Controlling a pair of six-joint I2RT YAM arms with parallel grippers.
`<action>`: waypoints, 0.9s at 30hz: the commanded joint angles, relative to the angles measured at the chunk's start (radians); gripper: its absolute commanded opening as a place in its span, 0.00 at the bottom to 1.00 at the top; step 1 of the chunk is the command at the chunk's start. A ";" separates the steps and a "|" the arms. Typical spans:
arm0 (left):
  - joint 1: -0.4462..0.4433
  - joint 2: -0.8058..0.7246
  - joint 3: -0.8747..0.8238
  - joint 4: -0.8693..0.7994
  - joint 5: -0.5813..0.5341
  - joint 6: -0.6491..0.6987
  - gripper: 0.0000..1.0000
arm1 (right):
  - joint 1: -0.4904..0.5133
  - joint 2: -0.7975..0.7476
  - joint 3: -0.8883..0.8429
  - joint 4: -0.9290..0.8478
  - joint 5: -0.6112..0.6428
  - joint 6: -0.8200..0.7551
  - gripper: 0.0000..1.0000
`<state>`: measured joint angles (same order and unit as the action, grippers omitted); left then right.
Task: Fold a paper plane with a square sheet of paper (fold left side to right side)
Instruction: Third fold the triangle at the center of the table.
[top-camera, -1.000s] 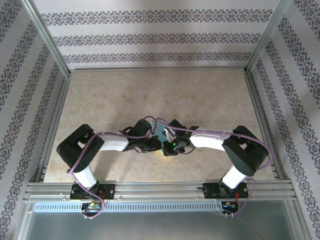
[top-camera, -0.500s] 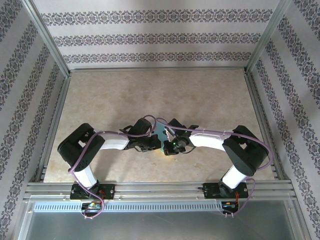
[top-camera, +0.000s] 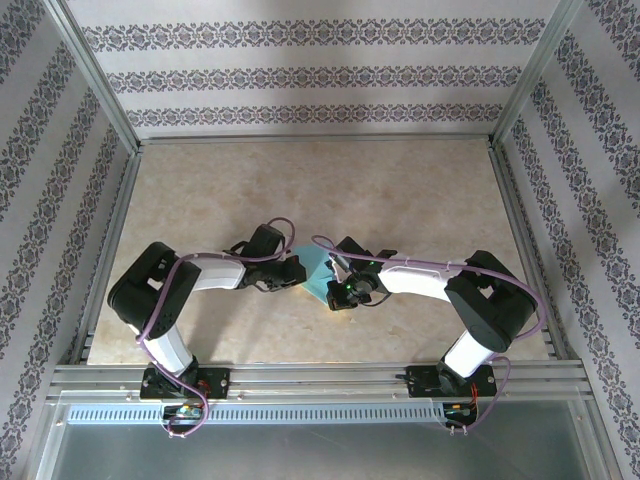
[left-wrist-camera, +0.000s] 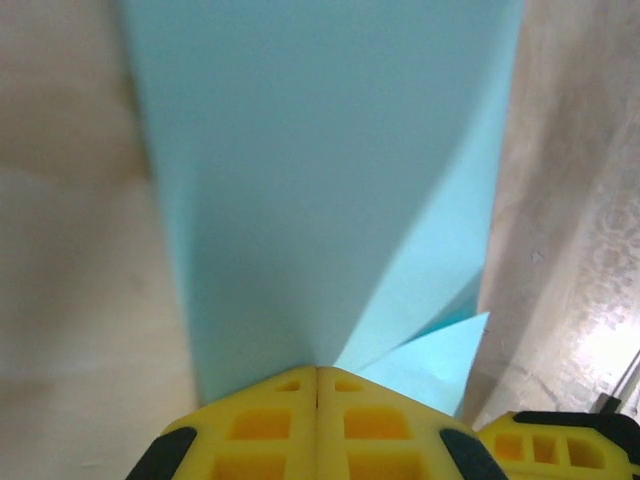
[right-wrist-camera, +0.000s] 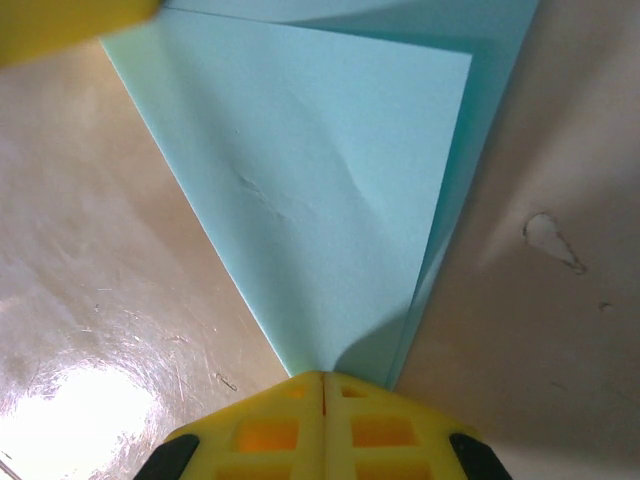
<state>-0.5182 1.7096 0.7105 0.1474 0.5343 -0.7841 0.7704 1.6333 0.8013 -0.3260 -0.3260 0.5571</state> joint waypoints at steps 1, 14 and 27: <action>0.080 -0.020 -0.035 -0.044 -0.113 0.075 0.00 | 0.004 0.039 -0.036 -0.153 0.095 -0.013 0.00; 0.024 -0.225 -0.015 -0.131 -0.017 0.116 0.00 | -0.010 0.020 -0.043 -0.113 0.076 0.008 0.00; -0.114 -0.066 0.012 0.015 -0.016 0.024 0.00 | -0.019 0.020 -0.045 -0.112 0.070 0.010 0.00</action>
<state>-0.6296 1.6394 0.6979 0.1207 0.5262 -0.7517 0.7677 1.6314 0.8001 -0.3256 -0.3271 0.5625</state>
